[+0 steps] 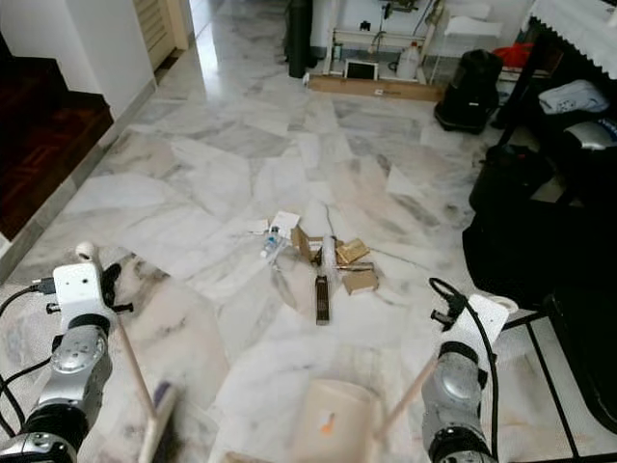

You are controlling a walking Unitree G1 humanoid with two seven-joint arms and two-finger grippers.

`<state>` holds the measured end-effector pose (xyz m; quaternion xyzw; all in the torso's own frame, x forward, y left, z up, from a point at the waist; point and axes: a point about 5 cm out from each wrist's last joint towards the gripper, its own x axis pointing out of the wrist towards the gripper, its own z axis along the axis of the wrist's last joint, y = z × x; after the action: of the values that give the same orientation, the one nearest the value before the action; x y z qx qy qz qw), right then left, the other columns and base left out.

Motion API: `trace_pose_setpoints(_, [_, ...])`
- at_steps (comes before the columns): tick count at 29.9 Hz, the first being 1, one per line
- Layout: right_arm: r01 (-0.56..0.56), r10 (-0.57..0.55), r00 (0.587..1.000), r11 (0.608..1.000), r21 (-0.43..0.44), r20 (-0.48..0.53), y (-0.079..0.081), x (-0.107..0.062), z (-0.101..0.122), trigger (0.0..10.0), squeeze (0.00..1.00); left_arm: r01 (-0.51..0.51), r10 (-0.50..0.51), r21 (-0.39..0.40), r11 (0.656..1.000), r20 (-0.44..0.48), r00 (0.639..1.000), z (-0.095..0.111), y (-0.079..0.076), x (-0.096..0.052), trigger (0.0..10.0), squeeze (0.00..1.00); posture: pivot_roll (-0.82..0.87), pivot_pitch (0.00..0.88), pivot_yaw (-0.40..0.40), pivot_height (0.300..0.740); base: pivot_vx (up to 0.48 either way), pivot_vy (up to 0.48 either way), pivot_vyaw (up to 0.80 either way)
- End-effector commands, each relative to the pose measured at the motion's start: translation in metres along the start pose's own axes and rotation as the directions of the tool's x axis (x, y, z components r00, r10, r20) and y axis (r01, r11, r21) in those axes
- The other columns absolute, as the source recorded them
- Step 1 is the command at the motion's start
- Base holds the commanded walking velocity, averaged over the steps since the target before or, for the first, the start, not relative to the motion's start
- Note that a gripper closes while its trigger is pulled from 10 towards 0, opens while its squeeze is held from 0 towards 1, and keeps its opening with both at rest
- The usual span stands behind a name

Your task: Sweep floor

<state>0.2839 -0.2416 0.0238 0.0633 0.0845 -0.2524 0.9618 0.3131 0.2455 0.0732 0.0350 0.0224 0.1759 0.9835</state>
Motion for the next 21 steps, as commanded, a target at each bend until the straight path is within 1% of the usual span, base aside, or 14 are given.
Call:
trace_pose_setpoints(1, [-0.031,0.031,0.999,0.999,0.015,0.013,0.005,0.002,0.004,10.0,0.00,0.016,-0.015,-0.026,1.000,0.033,0.999,0.007,-0.004,0.000,10.0,0.00,-0.03,0.045,-0.054,0.740,0.000,0.000,0.00])
trace_pose_setpoints(7, [-0.069,0.069,0.998,0.997,0.021,-0.009,0.006,0.001,0.000,10.0,0.00,0.016,-0.014,-0.015,1.000,0.117,0.993,0.023,-0.004,0.003,10.0,0.00,-0.03,0.048,-0.064,0.740,0.000,0.000,0.00])
trace_pose_setpoints(9, [-0.093,0.093,0.996,0.996,0.002,0.000,0.008,0.000,0.000,10.0,0.00,0.029,-0.027,-0.016,0.999,0.139,0.990,0.028,-0.005,0.005,10.0,0.00,-0.03,0.049,-0.065,0.740,0.000,0.000,0.00])
trace_pose_setpoints(10, [-0.122,0.122,0.992,0.992,-0.045,0.012,0.012,0.000,0.001,10.0,0.00,0.045,-0.043,-0.011,0.999,0.147,0.988,0.029,-0.007,0.005,10.0,0.00,-0.03,0.049,-0.067,0.740,0.000,0.000,0.00])
trace_pose_setpoints(11, [-0.168,0.172,0.985,0.980,-0.105,0.029,0.019,-0.002,0.002,10.0,0.00,0.080,-0.078,-0.002,0.997,0.149,0.986,0.027,-0.011,0.003,10.0,0.00,-0.03,0.047,-0.067,0.740,0.000,0.000,0.00])
trace_pose_setpoints(13, [-0.182,0.186,0.982,0.977,-0.108,0.031,0.022,-0.003,0.002,10.0,0.00,0.098,-0.098,0.008,0.995,0.140,0.985,0.024,-0.014,0.001,10.0,0.00,-0.03,0.045,-0.064,0.740,0.000,0.000,0.00])
trace_pose_setpoints(14, [-0.194,0.198,0.979,0.976,-0.102,0.036,0.027,-0.004,0.002,10.0,0.00,0.115,-0.118,0.026,0.993,0.107,0.987,0.014,-0.015,-0.003,10.0,0.00,-0.03,0.044,-0.061,0.740,0.000,0.000,0.00])
trace_pose_setpoints(15, [-0.194,0.198,0.979,0.976,-0.102,0.036,0.027,-0.004,0.002,10.0,0.00,0.115,-0.118,0.026,0.993,0.107,0.987,0.014,-0.015,-0.003,10.0,0.00,-0.03,0.044,-0.061,0.740,0.000,0.000,0.00])
trace_pose_setpoints(16, [-0.213,0.220,0.975,0.968,-0.130,0.040,0.031,-0.006,0.001,10.0,0.00,0.125,-0.126,0.021,0.992,0.078,0.989,0.005,-0.018,-0.009,10.0,0.00,-0.04,0.044,-0.069,0.740,0.000,0.000,0.00])
trace_pose_setpoints(18, [-0.221,0.228,0.973,0.965,-0.140,0.041,0.032,-0.007,0.000,10.0,0.00,0.129,-0.130,0.019,0.992,0.072,0.989,0.002,-0.019,-0.010,10.0,0.00,-0.04,0.044,-0.069,0.740,0.000,0.000,0.00])
trace_pose_setpoints(19, [-0.244,0.253,0.967,0.956,-0.162,0.040,0.035,-0.009,-0.001,10.0,0.00,0.136,-0.137,0.015,0.991,0.069,0.988,0.000,-0.022,-0.014,10.0,0.00,-0.03,0.047,-0.077,0.740,0.000,0.000,0.00])
trace_pose_setpoints(21, [-0.251,0.262,0.964,0.952,-0.174,0.042,0.036,-0.009,-0.001,10.0,0.00,0.138,-0.138,0.009,0.990,0.068,0.988,0.000,-0.022,-0.014,10.0,0.00,-0.03,0.047,-0.077,0.740,0.000,0.000,0.00])
